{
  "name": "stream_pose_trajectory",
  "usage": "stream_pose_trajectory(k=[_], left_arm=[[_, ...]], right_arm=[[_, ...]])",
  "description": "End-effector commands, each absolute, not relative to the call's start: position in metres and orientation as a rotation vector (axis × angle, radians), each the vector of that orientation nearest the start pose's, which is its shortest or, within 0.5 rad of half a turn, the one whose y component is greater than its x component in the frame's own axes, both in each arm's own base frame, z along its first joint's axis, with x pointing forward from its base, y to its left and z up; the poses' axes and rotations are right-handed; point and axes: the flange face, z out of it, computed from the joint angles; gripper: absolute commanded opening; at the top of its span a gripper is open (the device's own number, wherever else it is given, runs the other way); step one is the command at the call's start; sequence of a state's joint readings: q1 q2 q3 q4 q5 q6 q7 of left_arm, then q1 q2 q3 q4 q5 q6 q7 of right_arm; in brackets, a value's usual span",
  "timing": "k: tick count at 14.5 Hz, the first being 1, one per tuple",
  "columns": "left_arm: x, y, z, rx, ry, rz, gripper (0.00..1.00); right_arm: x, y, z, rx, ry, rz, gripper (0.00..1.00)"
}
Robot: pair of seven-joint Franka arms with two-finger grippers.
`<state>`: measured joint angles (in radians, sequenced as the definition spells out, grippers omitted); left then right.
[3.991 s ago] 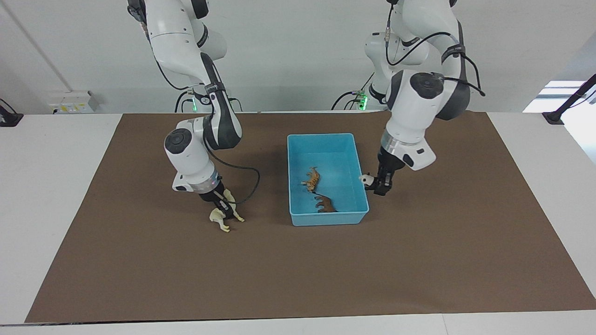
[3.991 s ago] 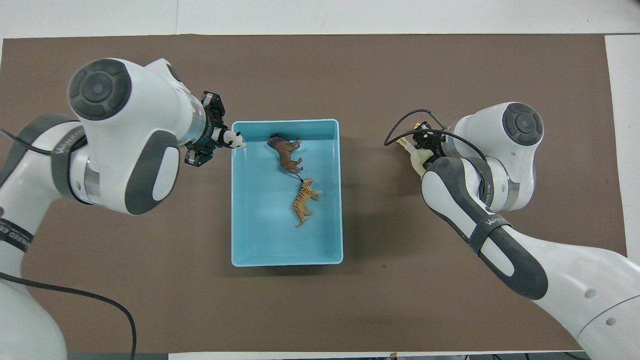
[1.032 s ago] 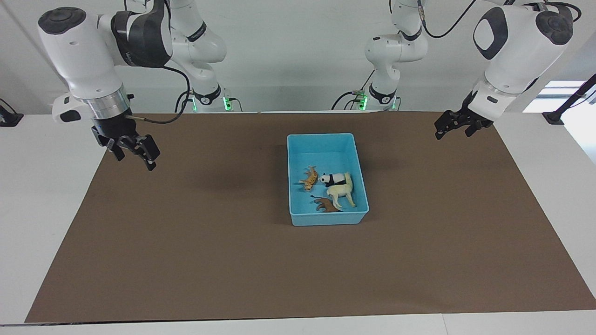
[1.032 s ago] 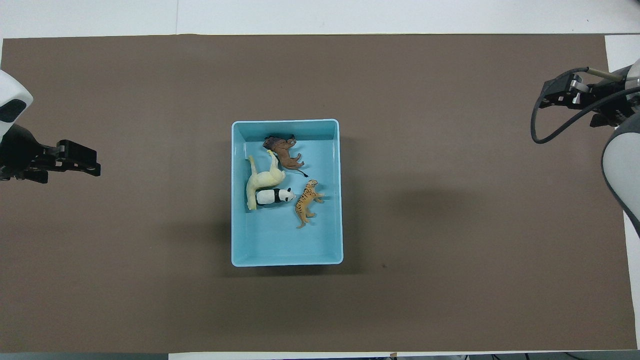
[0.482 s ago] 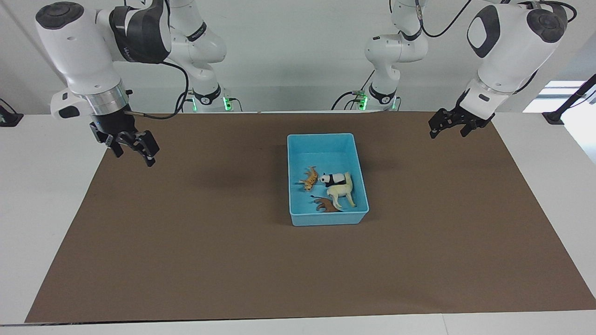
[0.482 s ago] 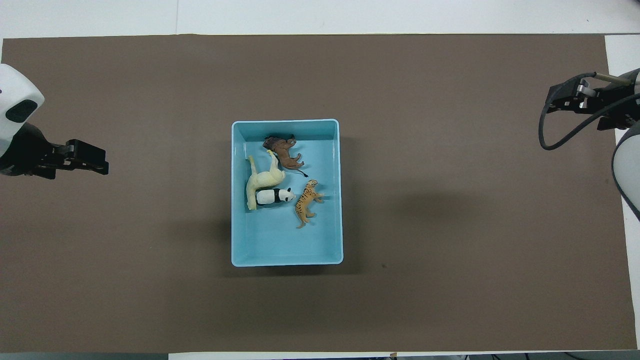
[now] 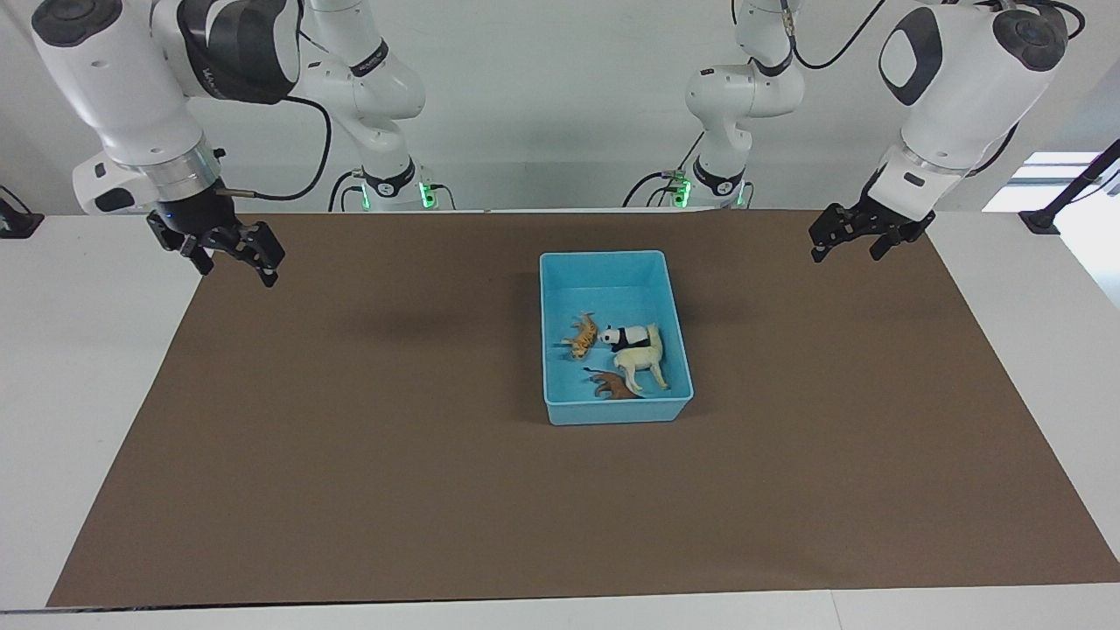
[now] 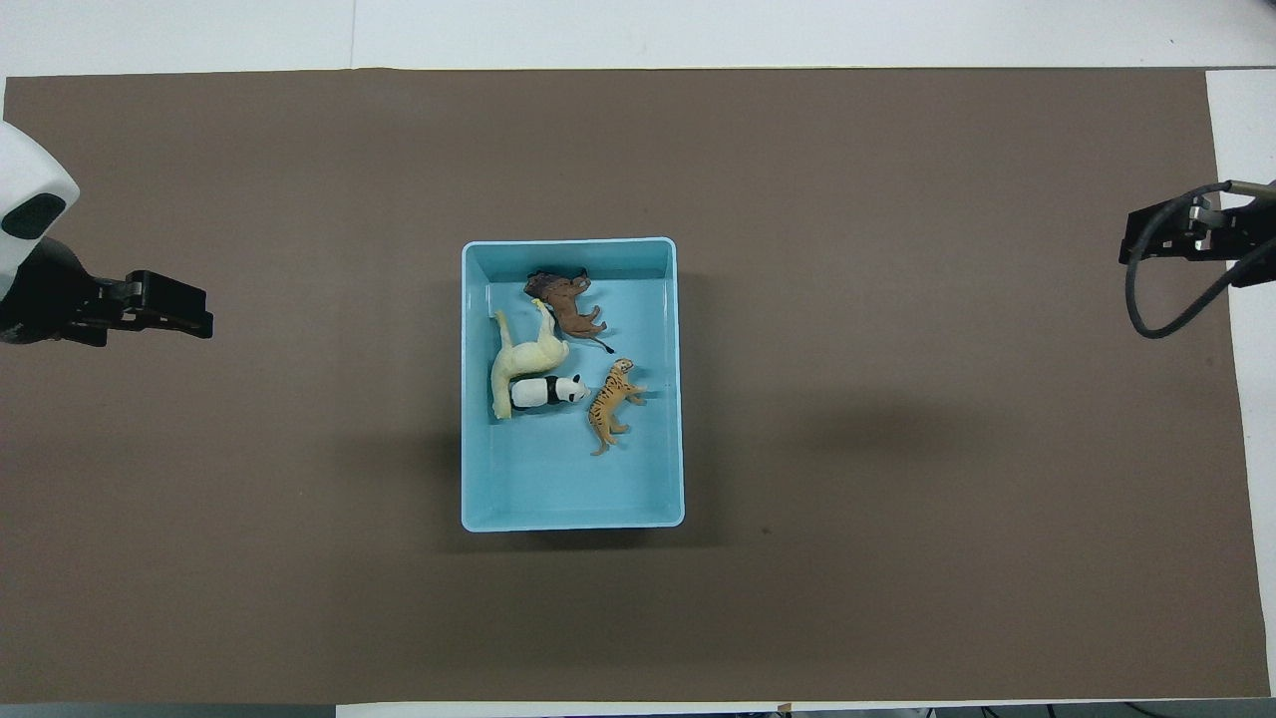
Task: Put all toys into storage box
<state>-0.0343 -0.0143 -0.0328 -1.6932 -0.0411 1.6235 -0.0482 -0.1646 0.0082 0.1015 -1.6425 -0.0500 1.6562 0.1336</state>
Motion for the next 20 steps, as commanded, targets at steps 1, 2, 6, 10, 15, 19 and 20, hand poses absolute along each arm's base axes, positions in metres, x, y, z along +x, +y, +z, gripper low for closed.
stream_pose_trajectory(k=[1,2,6,10,15,19,20], left_arm=[[0.543,-0.041,0.582,-3.172,0.032,0.076,1.00],[0.543,-0.041,0.582,-3.172,0.032,0.076,1.00],[0.544,-0.040,0.583,-3.173,0.029,0.069,1.00],[0.544,-0.041,0.582,-3.172,0.032,0.076,1.00],[0.544,-0.041,0.582,-3.172,0.032,0.074,1.00],[0.544,-0.041,0.583,-3.173,0.032,0.069,1.00],[0.544,-0.043,0.583,-3.172,0.037,0.071,1.00]], right_arm=[[0.540,-0.034,0.612,-3.171,0.228,0.019,1.00],[0.535,-0.032,0.619,-3.173,0.223,0.002,1.00],[0.529,-0.033,0.623,-3.159,0.219,0.044,1.00],[0.528,-0.034,0.623,-3.142,0.237,0.049,1.00],[0.526,-0.035,0.622,-3.144,0.242,0.047,1.00],[0.526,-0.034,0.623,-3.151,0.221,0.047,1.00],[0.526,-0.034,0.622,-3.159,0.186,0.050,1.00]])
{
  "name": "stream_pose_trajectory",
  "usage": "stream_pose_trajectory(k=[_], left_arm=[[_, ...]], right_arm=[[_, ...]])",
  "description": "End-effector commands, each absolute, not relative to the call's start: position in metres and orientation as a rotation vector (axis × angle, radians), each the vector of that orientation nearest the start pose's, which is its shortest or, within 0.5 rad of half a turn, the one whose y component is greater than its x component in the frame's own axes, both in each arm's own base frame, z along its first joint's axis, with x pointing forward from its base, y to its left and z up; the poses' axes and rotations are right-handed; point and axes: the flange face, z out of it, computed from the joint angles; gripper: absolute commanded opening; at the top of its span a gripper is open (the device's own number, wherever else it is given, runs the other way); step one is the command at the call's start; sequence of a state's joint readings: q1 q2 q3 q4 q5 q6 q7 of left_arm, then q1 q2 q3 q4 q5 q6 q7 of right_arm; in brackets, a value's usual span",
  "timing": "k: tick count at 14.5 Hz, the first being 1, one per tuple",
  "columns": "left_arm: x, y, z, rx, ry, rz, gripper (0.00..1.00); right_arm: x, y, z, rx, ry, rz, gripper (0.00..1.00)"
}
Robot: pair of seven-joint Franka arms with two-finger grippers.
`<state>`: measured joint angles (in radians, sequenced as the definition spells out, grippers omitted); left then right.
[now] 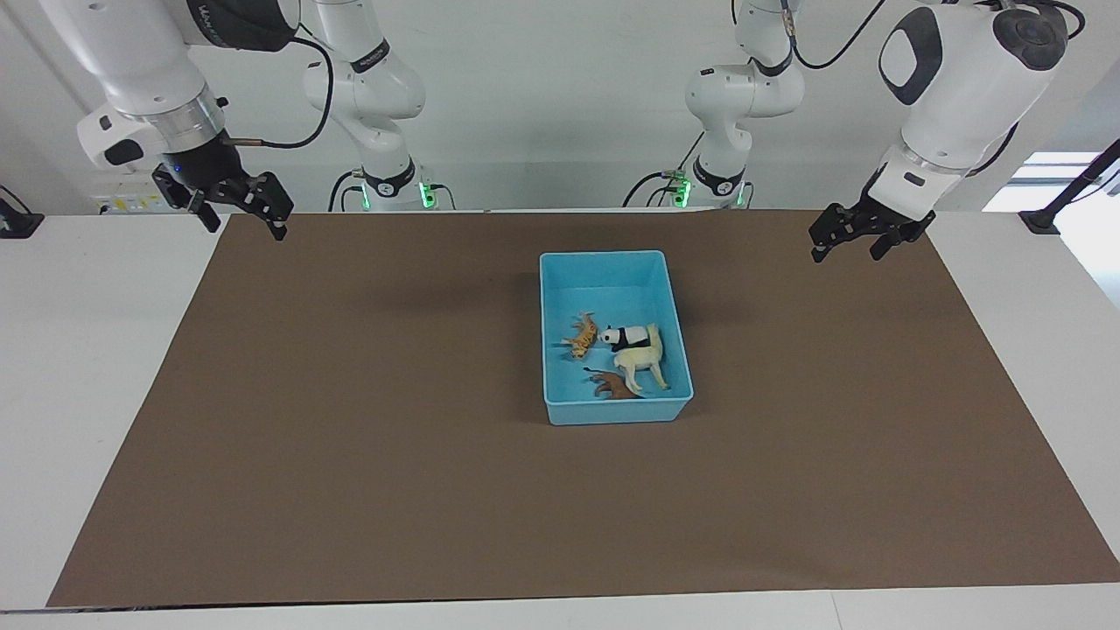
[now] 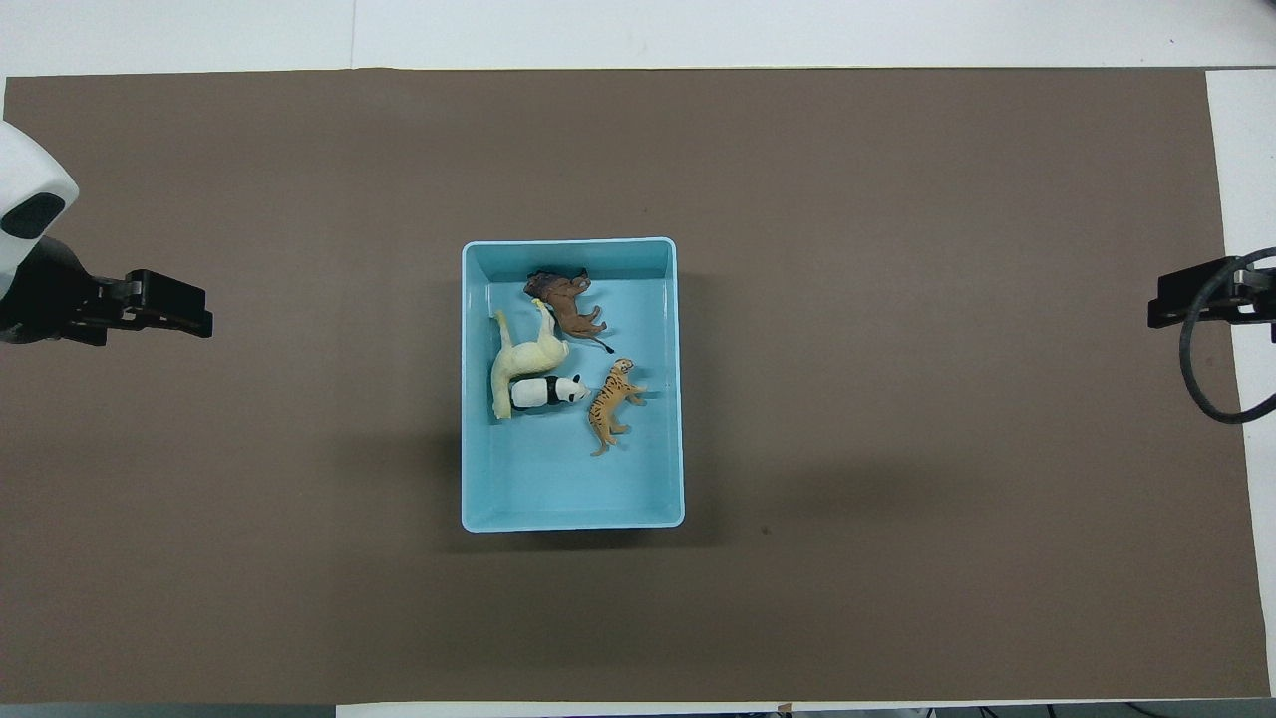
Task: Put all toys into storage box
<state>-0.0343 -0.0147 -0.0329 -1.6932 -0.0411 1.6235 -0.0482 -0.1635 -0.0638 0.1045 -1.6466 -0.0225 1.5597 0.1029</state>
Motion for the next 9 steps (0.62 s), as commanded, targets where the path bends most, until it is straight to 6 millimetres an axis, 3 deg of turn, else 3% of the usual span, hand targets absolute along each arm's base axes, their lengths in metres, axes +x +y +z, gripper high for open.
stream_pose_trajectory(k=[1,9], left_arm=[[0.5425,-0.0446,0.5806,-3.171,0.041,0.086,1.00],[0.5452,-0.0414,0.5826,-3.173,0.027,0.057,1.00]], right_arm=[[0.5258,-0.0342,0.6232,-3.164,0.123,0.048,1.00],[0.5237,-0.0305,0.6219,-3.161,0.079,0.075,1.00]])
